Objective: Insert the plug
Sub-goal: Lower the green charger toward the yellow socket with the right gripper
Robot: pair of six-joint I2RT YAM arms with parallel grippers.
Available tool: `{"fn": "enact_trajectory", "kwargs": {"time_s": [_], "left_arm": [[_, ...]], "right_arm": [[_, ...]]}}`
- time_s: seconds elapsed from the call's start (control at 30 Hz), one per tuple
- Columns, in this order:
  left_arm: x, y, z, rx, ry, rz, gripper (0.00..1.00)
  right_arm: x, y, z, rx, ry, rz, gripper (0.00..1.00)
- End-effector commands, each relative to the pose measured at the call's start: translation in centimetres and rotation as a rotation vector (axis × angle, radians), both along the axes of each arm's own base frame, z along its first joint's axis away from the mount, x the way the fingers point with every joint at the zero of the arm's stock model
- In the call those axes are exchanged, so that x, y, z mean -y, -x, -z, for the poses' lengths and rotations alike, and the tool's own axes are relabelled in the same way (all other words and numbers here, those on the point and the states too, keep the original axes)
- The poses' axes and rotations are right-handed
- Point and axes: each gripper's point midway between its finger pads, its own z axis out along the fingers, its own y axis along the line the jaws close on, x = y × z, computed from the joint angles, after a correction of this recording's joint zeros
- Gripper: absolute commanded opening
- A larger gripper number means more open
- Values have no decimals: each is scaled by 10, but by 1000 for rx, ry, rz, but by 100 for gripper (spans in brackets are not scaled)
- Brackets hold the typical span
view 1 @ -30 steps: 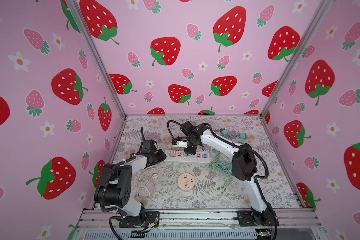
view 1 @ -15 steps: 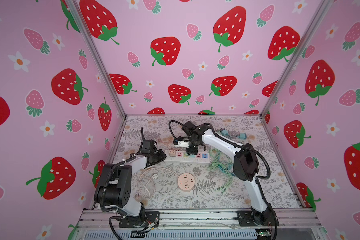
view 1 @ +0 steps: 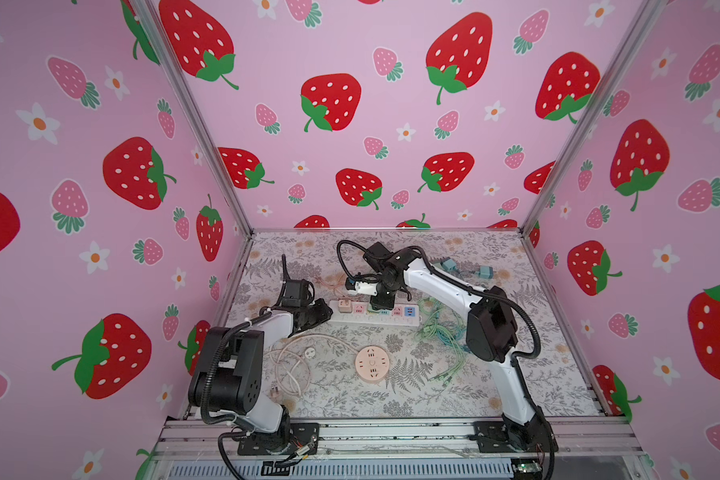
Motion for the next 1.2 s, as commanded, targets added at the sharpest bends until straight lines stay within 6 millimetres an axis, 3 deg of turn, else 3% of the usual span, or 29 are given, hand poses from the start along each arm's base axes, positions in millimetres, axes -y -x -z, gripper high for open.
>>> {"fn": "enact_trajectory", "kwargs": {"time_s": [0.0, 0.67, 1.0, 1.17], "left_arm": [[-4, 9, 13, -43, -14, 0, 34], [-6, 9, 14, -43, -9, 1, 33], [-4, 7, 12, -31, -3, 16, 32], [-3, 9, 13, -31, 0, 22, 30]], "right_arm": [[-3, 6, 11, -29, 4, -36, 1], [1, 4, 31, -41, 86, -69, 2], [-5, -13, 29, 18, 107, -70, 1], [-6, -16, 37, 23, 131, -76, 1]]}}
